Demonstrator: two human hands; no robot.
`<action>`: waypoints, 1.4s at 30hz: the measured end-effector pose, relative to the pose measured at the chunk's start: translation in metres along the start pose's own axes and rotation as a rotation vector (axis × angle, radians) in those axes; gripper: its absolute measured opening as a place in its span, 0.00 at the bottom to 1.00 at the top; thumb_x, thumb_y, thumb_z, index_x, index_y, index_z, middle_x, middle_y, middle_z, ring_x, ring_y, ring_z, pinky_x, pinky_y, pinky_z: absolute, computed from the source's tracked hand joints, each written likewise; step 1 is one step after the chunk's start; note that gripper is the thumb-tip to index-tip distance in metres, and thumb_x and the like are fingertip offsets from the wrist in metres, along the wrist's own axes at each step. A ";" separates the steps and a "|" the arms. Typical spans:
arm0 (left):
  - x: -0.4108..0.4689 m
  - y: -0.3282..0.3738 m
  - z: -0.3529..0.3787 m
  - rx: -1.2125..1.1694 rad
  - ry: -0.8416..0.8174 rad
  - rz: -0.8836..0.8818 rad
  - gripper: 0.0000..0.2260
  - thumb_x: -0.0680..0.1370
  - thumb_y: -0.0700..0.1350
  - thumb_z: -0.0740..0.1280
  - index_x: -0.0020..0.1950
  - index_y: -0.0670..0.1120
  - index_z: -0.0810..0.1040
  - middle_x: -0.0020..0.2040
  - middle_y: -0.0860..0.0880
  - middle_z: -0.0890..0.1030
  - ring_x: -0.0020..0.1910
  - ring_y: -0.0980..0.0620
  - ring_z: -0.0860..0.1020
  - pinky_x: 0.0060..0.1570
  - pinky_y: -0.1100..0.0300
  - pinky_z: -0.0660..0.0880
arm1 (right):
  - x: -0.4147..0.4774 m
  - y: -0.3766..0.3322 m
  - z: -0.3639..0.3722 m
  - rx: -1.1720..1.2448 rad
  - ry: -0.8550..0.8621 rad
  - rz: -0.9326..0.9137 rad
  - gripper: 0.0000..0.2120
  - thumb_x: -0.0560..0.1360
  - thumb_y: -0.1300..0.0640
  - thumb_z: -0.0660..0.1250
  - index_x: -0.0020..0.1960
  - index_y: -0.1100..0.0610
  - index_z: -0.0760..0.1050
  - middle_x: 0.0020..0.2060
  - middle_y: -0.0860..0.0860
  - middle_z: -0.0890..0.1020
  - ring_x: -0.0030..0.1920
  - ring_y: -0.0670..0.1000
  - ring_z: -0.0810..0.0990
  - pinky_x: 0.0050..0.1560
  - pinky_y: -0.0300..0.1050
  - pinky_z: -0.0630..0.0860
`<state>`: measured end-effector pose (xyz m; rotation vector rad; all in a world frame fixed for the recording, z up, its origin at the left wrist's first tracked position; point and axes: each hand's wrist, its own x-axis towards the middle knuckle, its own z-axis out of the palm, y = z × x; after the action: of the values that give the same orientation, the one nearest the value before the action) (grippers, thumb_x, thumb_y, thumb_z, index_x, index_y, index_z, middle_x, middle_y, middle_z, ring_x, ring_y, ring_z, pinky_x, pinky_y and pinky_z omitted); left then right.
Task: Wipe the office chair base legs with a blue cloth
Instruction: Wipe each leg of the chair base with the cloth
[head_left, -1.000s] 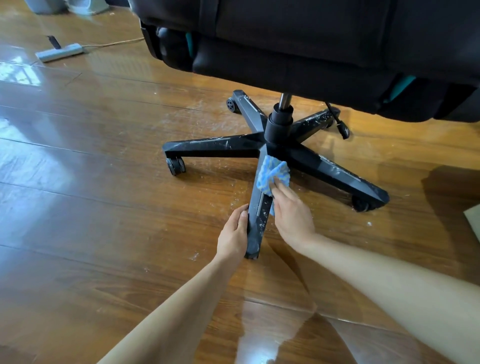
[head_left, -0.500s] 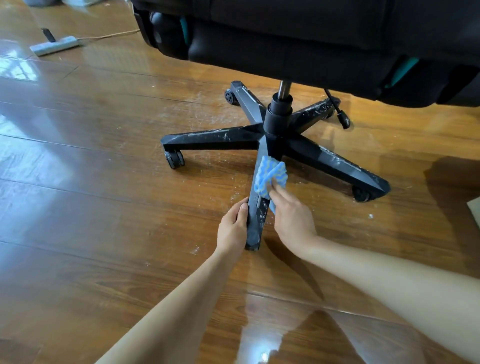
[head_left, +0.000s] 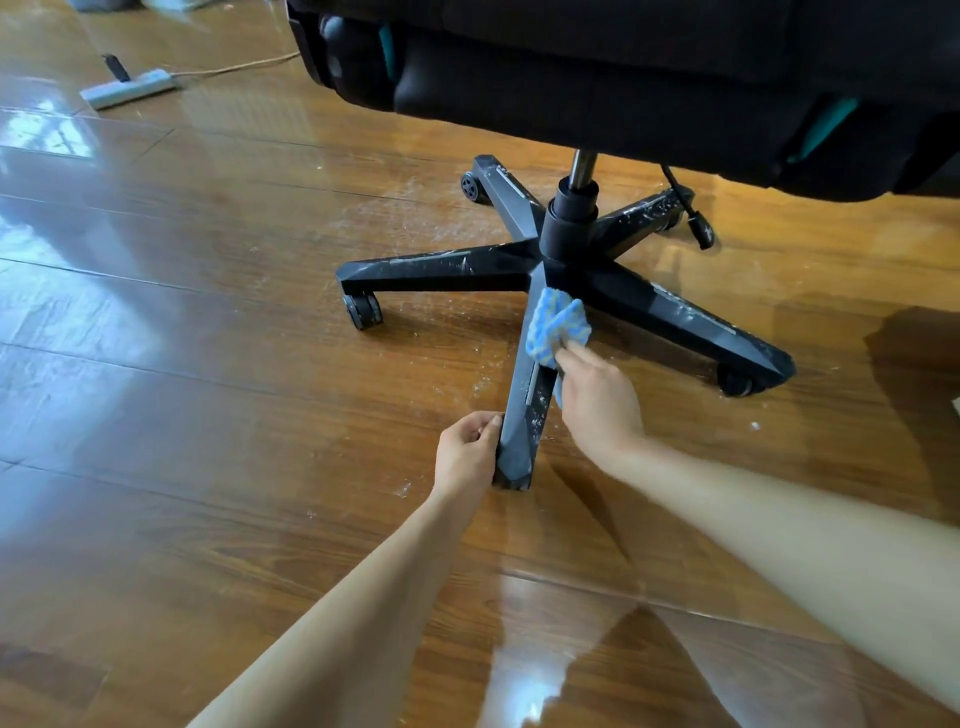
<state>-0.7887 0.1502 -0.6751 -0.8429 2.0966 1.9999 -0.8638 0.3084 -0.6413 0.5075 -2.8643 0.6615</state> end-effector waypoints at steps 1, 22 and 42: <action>0.001 0.000 0.000 -0.020 0.006 -0.008 0.10 0.87 0.46 0.65 0.56 0.47 0.87 0.50 0.44 0.88 0.43 0.50 0.87 0.30 0.57 0.81 | -0.015 -0.003 0.002 0.028 -0.003 -0.014 0.25 0.80 0.69 0.60 0.75 0.57 0.73 0.75 0.51 0.73 0.68 0.58 0.79 0.60 0.55 0.81; 0.015 0.004 -0.018 -0.052 -0.108 -0.131 0.10 0.86 0.42 0.67 0.52 0.43 0.88 0.31 0.55 0.81 0.28 0.62 0.76 0.30 0.69 0.75 | -0.097 -0.021 0.019 0.106 -0.006 -0.084 0.26 0.81 0.67 0.63 0.78 0.57 0.69 0.78 0.50 0.69 0.78 0.48 0.66 0.75 0.37 0.64; 0.001 0.003 -0.031 -0.246 -0.192 -0.274 0.13 0.79 0.34 0.65 0.53 0.44 0.89 0.42 0.49 0.86 0.35 0.59 0.78 0.41 0.66 0.76 | -0.120 -0.021 0.018 0.105 -0.066 -0.190 0.25 0.81 0.67 0.63 0.77 0.58 0.70 0.78 0.50 0.68 0.80 0.48 0.64 0.79 0.35 0.56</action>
<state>-0.7817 0.1202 -0.6692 -0.8790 1.5633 2.1162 -0.7463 0.3170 -0.6762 0.8196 -2.8046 0.7771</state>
